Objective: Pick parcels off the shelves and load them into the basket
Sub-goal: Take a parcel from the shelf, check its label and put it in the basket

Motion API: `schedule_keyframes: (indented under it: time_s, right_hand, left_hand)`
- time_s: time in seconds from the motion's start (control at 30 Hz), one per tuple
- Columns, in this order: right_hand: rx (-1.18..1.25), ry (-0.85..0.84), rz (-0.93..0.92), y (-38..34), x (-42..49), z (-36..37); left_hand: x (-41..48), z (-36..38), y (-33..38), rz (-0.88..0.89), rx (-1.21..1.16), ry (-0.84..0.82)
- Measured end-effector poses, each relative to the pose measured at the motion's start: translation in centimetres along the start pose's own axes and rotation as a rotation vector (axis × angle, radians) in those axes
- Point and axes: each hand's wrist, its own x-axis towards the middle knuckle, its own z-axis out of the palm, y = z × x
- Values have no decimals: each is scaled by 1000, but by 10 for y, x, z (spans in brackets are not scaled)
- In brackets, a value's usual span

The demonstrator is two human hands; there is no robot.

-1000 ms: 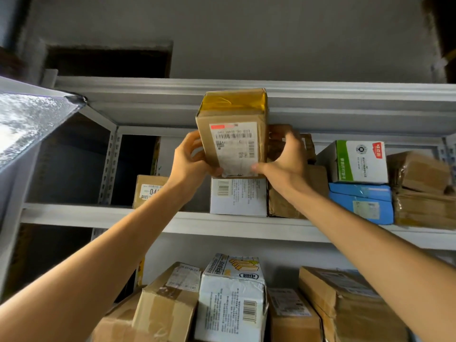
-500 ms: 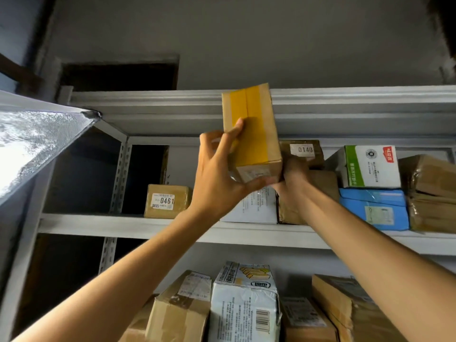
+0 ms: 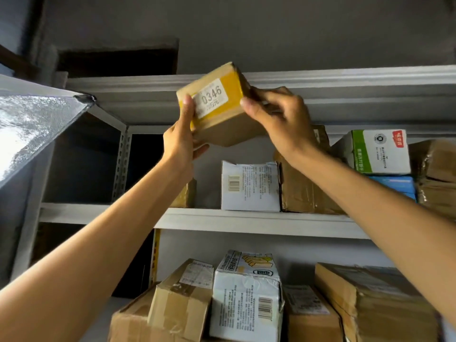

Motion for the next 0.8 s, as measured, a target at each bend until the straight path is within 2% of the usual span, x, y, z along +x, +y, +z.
schedule_keyframes:
  time_s: [0.1,0.23,0.3,0.5,0.63,0.8]
  right_hand:
    - [84,62,136,-1,8,4]
    - [-5,-66,203,8,6,25]
    - [7,-40,243,14,5,45]
    - [37,46,374,28,7,113]
    - [3,-49,366,38,10,155]
    - [-40,-80,485,58,11,191]
  left_hand:
    - [1,-3,6,128,103,-35]
    - [11,-27,4,375,277,-143]
    - [20,-46,0,439,358,-138]
    - [52,-98,-16,374,554,-108]
    - [75,-127,-32,317,607,-68]
    - [101,-151,-54,252,656,-72]
